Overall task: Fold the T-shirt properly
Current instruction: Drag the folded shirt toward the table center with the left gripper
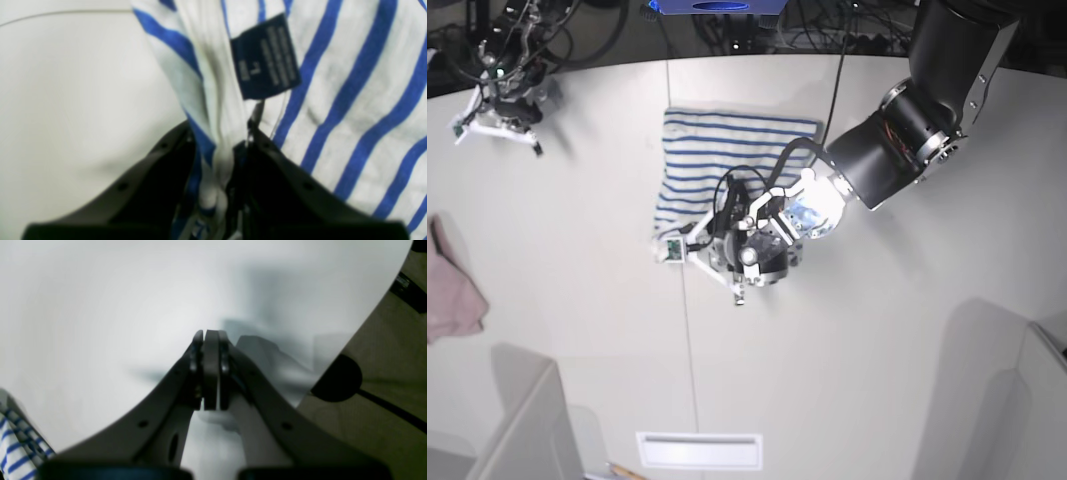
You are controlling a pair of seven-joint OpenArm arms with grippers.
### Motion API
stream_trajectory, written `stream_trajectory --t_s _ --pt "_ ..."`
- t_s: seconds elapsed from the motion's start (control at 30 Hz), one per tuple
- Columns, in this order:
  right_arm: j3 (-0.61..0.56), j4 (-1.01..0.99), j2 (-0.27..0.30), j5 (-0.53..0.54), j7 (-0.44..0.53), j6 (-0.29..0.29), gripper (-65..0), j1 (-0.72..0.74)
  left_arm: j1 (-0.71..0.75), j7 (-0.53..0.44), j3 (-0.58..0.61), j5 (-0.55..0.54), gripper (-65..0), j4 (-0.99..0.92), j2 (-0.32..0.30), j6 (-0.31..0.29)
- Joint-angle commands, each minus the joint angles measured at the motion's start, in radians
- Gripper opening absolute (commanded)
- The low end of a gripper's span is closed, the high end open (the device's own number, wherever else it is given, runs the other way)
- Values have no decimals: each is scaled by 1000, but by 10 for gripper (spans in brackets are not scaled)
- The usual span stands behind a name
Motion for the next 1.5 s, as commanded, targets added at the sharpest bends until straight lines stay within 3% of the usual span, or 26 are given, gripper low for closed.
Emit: stream_trajectory --t_s 0.0,0.17,0.83,0.9,1.07,1.2,1.27,1.37,1.47 --pt "8 17 8 -4 16 5 -650 1 -28 -15 -1 0 -650 -19 5 1" --pt "2 17 1 -4 16 5 -650 -5 -56 -44 -4 -2 -650 -106 7 1" --pt "-19 17 1 -4 16 5 -650 -5 -62 -46 -11 0 -650 -103 5 3" --pt "-25 17 1 -4 16 5 -650 -5 -76 -46 -7 0 -574 -103 5 3" --pt "-56 17 1 -5 16 5 -650 -5 -111 -46 -13 0 -263 -101 7 3" --pt "-59 17 1 -5 16 5 -650 -4 -140 -46 -14 -3 -102 -85 8 3" --pt "-59 17 1 -5 16 5 -650 -4 -155 -46 -14 -8 -63 -52 8 3" --pt "-59 15 3 -5 19 5 -650 -2 -166 -40 -19 -9 -54 1 4 3" --pt "-59 15 6 -5 19 5 -650 -1 -154 -37 -116 -9 -54 81 2 3"
